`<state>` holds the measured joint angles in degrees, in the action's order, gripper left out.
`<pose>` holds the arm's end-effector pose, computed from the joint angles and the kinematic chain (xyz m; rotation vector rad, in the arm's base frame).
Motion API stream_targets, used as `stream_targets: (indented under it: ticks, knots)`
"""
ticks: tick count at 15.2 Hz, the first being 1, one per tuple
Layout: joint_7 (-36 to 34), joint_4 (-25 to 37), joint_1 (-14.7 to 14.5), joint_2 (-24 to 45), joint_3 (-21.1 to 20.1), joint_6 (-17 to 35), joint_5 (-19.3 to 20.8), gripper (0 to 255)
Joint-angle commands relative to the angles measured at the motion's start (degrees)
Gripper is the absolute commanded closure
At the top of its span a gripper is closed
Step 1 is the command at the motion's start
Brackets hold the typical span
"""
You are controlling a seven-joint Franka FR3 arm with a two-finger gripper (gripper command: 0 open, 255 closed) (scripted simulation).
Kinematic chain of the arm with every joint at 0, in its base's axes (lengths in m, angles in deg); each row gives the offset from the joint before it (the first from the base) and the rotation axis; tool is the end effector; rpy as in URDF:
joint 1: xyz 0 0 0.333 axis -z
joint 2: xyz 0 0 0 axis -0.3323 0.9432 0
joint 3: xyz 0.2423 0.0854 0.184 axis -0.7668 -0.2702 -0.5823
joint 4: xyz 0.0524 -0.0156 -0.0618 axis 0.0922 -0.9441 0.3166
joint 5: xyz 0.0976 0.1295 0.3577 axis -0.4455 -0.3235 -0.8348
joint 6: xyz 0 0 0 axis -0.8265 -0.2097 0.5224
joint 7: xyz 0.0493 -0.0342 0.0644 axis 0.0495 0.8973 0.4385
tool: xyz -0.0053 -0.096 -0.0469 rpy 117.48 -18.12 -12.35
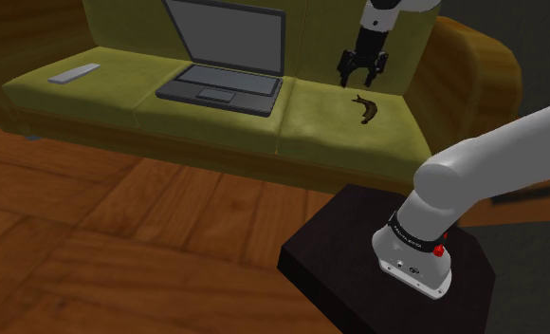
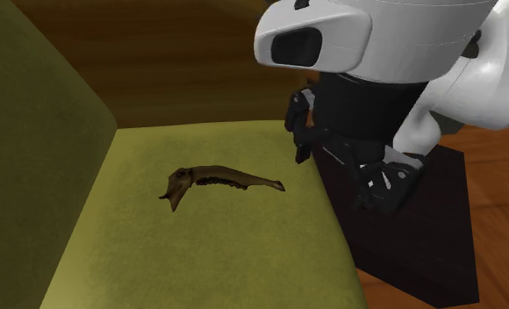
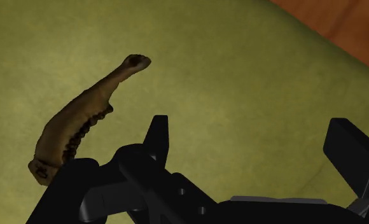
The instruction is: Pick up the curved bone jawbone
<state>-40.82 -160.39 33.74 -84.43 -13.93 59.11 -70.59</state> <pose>0.3579 -0.1643 0.5073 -3.0161 0.7502 0.0054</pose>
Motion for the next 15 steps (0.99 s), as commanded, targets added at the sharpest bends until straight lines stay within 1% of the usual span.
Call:
stream_targets:
  ticks: [1, 8, 15]
  knots:
    - [-0.63, 0.06, 1.61, 2.57, 1.68, 2.97, 0.48, 0]
    - [-3.34, 1.19, 6.25, 10.97, 6.84, 11.43, 0.63, 0]
    - [-5.1, 3.26, 10.32, 19.69, 12.18, 19.03, -1.25, 0]
